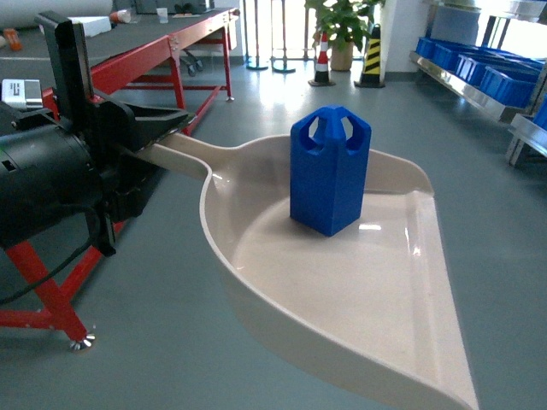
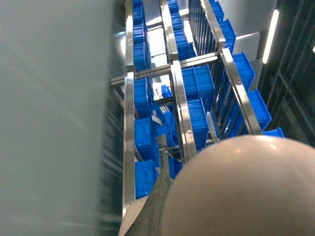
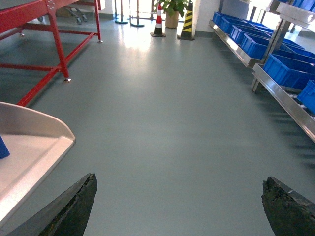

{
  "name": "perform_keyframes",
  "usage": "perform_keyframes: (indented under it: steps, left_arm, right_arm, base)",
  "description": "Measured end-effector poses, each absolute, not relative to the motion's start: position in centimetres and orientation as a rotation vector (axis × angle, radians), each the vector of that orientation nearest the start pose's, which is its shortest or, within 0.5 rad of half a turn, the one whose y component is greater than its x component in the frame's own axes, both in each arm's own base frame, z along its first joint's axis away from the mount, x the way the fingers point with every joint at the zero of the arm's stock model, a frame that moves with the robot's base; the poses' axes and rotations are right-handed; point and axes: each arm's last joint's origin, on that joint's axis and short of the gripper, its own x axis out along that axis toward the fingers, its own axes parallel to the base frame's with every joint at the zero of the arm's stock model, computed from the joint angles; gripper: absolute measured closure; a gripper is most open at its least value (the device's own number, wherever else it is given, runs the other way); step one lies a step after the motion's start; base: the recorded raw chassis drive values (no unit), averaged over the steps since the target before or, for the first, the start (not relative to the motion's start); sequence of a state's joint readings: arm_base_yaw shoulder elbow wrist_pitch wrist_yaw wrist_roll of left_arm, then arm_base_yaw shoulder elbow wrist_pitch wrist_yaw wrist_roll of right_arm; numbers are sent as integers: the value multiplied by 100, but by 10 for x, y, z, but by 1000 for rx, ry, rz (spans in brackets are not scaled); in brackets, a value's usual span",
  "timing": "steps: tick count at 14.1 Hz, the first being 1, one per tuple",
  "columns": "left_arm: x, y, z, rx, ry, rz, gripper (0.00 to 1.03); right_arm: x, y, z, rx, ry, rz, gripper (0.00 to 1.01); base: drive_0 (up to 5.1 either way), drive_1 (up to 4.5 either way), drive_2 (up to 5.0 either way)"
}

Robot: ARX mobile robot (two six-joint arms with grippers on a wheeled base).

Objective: Place part in tray to right shelf

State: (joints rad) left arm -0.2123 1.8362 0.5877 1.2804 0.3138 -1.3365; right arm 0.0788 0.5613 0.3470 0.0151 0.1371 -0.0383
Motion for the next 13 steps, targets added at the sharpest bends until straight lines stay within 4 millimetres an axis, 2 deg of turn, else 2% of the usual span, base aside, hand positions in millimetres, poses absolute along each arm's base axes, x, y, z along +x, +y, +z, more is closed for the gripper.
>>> perform_keyframes:
  steps: [13]
  left_arm:
    - [310, -76, 148, -1303, 323, -465, 89]
  right_arm:
    - [143, 7, 231, -60, 200, -54, 3]
  base:
    - [484, -262, -262]
